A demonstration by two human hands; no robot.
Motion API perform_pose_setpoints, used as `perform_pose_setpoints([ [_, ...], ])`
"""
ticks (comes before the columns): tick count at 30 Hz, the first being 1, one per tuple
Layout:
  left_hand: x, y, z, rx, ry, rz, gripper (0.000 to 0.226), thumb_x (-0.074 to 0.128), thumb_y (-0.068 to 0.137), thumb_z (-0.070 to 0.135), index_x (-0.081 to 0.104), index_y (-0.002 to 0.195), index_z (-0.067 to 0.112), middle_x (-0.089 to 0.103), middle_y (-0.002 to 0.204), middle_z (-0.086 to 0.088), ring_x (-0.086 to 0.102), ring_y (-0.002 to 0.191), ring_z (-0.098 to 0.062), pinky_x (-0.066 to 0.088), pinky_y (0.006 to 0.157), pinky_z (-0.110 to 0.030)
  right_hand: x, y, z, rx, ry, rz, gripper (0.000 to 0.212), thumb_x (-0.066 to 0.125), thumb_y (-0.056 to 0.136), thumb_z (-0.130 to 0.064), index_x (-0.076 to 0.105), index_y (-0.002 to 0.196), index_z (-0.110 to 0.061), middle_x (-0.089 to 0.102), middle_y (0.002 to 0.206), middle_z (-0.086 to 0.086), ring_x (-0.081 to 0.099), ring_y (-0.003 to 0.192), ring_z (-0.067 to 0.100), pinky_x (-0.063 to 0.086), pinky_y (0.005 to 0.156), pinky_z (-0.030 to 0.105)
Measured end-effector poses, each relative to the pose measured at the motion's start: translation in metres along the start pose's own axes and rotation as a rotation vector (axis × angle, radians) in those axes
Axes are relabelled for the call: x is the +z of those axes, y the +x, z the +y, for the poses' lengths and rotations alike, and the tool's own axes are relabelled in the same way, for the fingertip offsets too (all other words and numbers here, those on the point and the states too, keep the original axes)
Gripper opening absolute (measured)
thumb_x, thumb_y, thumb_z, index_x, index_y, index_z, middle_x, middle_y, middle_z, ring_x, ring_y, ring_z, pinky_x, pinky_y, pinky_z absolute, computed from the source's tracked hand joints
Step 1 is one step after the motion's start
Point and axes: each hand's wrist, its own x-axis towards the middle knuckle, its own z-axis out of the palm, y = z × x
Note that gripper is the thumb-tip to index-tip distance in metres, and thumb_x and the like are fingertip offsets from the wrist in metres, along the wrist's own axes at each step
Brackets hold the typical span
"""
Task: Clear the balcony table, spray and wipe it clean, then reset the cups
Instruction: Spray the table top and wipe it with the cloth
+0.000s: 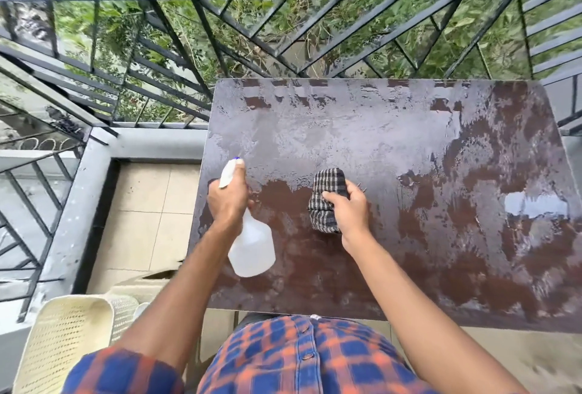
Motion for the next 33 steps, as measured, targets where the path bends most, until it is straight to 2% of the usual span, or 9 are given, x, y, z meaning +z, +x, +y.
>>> perform_pose_setpoints([
  [4,-0.021,0.026,0.009,0.042,-0.018,0.007,0.044,0.065,0.089,0.056,0.067,0.08,0.012,0.072,0.068,-0.009,0.056,0.039,-0.015,0.048,0.046,-0.027,0.03,-0.004,0.0,-0.003,-0.006,0.003,0.026,0.07,0.084,-0.003,0.072,0.105,-0.019,0.078,0.097,0.005,0.074,0.093,0.03,0.062,0.083,0.05],
  [9,-0.026,0.047,0.011,0.053,-0.006,-0.106,0.041,0.068,0.09,0.05,0.068,0.073,0.012,0.069,0.067,-0.013,0.051,0.036,-0.014,0.045,0.045,-0.028,0.059,-0.007,-0.003,-0.049,-0.055,-0.017,0.024,0.07,0.086,-0.003,0.071,0.107,-0.013,0.077,0.099,0.009,0.073,0.089,0.025,0.06,0.082,0.046],
  [13,-0.006,0.043,0.015,0.005,-0.037,-0.341,0.023,0.066,0.098,0.034,0.072,0.104,0.013,0.067,0.076,-0.014,0.062,0.057,-0.023,0.04,0.038,-0.023,0.062,-0.006,-0.002,-0.05,-0.047,0.021,0.022,0.071,0.084,-0.003,0.071,0.1,-0.019,0.078,0.096,0.006,0.073,0.092,0.029,0.061,0.084,0.046],
  [15,0.005,0.042,0.015,-0.013,-0.037,-0.4,0.016,0.067,0.097,0.035,0.073,0.097,0.02,0.07,0.078,-0.014,0.065,0.068,-0.028,0.042,0.042,-0.025,0.058,-0.006,-0.001,-0.05,-0.041,0.056,0.021,0.071,0.084,-0.003,0.071,0.092,-0.022,0.078,0.092,0.003,0.073,0.09,0.028,0.06,0.084,0.048],
  [17,0.014,0.038,0.018,-0.009,-0.053,-0.411,0.016,0.068,0.096,0.035,0.071,0.086,0.023,0.067,0.071,-0.01,0.063,0.06,-0.026,0.041,0.043,-0.025,0.051,-0.004,-0.002,-0.054,-0.036,0.096,0.021,0.071,0.083,-0.003,0.071,0.088,-0.023,0.077,0.088,0.001,0.071,0.084,0.024,0.059,0.083,0.048],
  [20,0.026,0.036,0.024,-0.047,-0.106,-0.431,0.024,0.069,0.095,0.039,0.071,0.096,0.015,0.065,0.063,-0.007,0.056,0.05,-0.023,0.039,0.041,-0.024,0.042,-0.002,-0.005,-0.041,0.006,0.128,0.021,0.069,0.085,-0.001,0.071,0.092,-0.021,0.077,0.093,0.007,0.071,0.082,0.023,0.06,0.08,0.048],
  [23,0.033,0.038,0.029,-0.063,-0.062,-0.461,0.034,0.069,0.094,0.045,0.072,0.093,0.011,0.076,0.078,-0.012,0.06,0.053,-0.022,0.045,0.046,-0.026,0.037,-0.003,-0.005,-0.026,0.063,0.138,0.021,0.067,0.088,-0.001,0.069,0.098,-0.019,0.076,0.097,0.016,0.072,0.081,0.027,0.062,0.072,0.046],
  [28,0.033,0.048,0.039,-0.029,-0.1,-0.212,0.041,0.067,0.086,0.054,0.065,0.085,0.013,0.065,0.059,0.001,0.054,0.046,-0.018,0.045,0.052,-0.029,0.037,-0.002,-0.005,-0.031,0.077,0.153,0.021,0.068,0.086,-0.002,0.069,0.097,-0.02,0.077,0.098,0.014,0.073,0.084,0.029,0.062,0.074,0.048],
  [33,0.021,0.061,0.049,0.069,-0.057,-0.107,0.042,0.061,0.09,0.059,0.064,0.072,0.021,0.071,0.072,-0.003,0.059,0.049,-0.022,0.056,0.058,-0.036,0.045,-0.001,-0.003,-0.025,0.077,0.132,0.021,0.068,0.086,-0.003,0.069,0.098,-0.02,0.077,0.097,0.013,0.074,0.091,0.036,0.062,0.077,0.052],
])
